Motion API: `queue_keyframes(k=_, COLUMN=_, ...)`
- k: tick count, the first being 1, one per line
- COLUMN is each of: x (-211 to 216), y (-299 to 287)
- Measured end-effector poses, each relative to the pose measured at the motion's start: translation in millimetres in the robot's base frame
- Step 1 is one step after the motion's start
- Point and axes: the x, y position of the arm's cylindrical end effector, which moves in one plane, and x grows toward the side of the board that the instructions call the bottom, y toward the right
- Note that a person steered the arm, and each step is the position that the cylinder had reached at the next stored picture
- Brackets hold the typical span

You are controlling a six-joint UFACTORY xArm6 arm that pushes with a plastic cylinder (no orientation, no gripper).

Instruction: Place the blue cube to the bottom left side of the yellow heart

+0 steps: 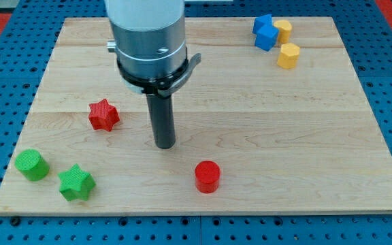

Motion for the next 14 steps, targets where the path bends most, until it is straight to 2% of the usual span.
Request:
queue_keyframes(k=3, x=0, y=26)
queue_keyframes(k=4, x=-9, y=59)
queue_keyframes(k=5, x=-22, y=165)
queue_keyframes(k=6, x=-77, y=254)
queue_keyframes(k=7, x=-143, y=264)
queue_keyframes(k=9, x=-187, y=308)
queue_keyframes(k=10, x=-250, y=322)
queue_keyframes(k=11, x=-287, y=294)
queue_keyframes(k=13, x=-291, y=208)
queue_keyframes(k=14, x=-291, y=200)
